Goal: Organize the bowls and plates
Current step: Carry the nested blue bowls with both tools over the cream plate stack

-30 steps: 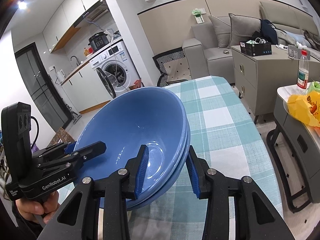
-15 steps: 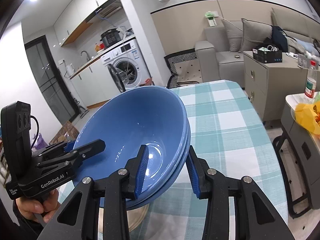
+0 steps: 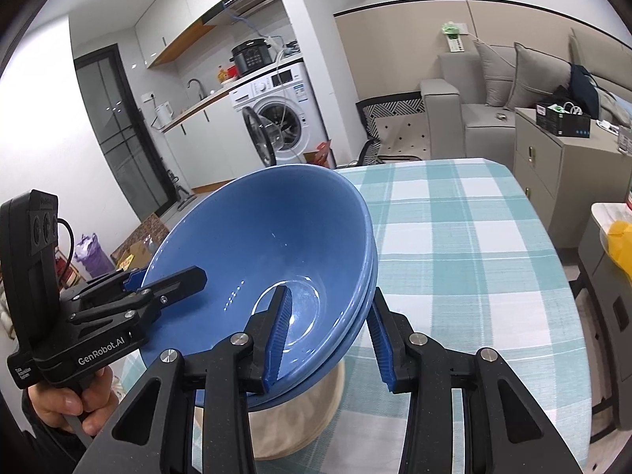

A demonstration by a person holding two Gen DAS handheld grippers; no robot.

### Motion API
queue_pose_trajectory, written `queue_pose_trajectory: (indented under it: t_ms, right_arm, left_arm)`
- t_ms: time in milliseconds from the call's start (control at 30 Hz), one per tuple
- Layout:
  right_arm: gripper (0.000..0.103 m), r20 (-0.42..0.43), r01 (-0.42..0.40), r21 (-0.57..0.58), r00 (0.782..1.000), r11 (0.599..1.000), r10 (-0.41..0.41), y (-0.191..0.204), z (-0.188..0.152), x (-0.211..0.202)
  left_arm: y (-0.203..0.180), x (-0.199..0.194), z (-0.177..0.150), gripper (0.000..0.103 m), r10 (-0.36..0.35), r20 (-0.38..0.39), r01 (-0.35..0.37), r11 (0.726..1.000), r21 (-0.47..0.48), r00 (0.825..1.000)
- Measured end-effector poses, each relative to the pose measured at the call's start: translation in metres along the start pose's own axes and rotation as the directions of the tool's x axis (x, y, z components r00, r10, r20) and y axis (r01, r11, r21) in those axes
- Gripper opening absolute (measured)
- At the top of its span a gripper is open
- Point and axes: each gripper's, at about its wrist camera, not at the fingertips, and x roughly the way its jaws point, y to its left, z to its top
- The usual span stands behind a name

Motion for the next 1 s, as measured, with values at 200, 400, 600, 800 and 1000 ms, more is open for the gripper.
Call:
queue_pose_trajectory:
  t_ms: [200, 400, 600, 800, 1000]
  right_arm:
    - [0.039, -0.015, -0.022, -0.015, 1.0, 1.0, 0.022, 0.009, -0.003, 0.007]
    - [0.039, -0.026, -0.041, -0.025, 0.999, 0.999, 0.041, 0.014, -0.006, 0.014]
    - [0.039, -0.047, -0.055, -0.033, 0.997, 0.998, 0.053, 0.021, -0.011, 0.024]
    - [0.039, -0.068, -0.062, -0.04, 0.996, 0.997, 0.059, 0.025, -0.016, 0.035]
    - [0.039, -0.095, -0.064, -0.039, 0.994, 0.997, 0.06, 0.024, -0.021, 0.05]
  left_arm:
    - [0.008, -0.005, -0.008, 0.037, 0.026, 0.001, -0.026, 1.0, -0.014, 1.0]
    - [0.017, -0.006, -0.017, 0.037, 0.043, -0.005, -0.043, 0.999, -0.034, 0.999]
    - [0.025, -0.006, -0.025, 0.037, 0.054, -0.018, -0.055, 0.997, -0.059, 0.998]
    - [0.032, -0.002, -0.033, 0.037, 0.065, -0.035, -0.068, 0.995, -0.072, 0.997]
    - [0.039, 0.007, -0.038, 0.037, 0.065, -0.062, -0.07, 0.994, -0.086, 0.996]
